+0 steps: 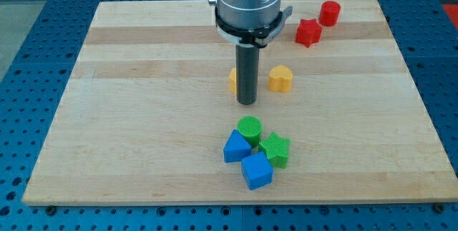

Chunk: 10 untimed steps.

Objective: Push the yellow heart above the yellow hexagon

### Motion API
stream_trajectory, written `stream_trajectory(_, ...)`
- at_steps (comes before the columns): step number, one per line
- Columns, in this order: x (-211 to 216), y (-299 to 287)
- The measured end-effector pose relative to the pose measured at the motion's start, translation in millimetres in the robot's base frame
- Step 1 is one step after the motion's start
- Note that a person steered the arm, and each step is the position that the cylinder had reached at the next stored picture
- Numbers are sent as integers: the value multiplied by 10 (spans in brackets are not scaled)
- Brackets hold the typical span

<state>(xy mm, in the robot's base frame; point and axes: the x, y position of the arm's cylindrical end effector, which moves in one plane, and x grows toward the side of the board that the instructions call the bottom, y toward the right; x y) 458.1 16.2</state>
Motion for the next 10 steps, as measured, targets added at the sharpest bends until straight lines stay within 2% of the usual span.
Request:
stream_trajectory(1, -6, 230)
stream_trajectory(3, -466, 343)
stream_trajectory(4, -282, 198)
stream_trajectory(5, -129, 366)
stream_trajectory(6, -135, 755)
stream_trajectory(7, -345, 830)
stream_trajectory(9, -889, 161)
stream_trajectory(10, -692, 170)
